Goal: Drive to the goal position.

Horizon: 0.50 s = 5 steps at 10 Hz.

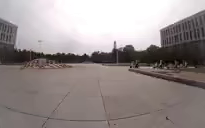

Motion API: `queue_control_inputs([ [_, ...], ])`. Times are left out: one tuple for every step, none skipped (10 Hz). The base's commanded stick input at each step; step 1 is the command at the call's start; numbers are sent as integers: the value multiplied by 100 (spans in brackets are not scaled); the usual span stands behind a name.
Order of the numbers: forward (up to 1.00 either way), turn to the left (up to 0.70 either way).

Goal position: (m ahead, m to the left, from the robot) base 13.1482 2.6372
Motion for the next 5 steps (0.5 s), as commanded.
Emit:
queue_control_inputs([
  [100,0],
  [100,0],
  [100,0],
  [100,6],
  [100,38],
])
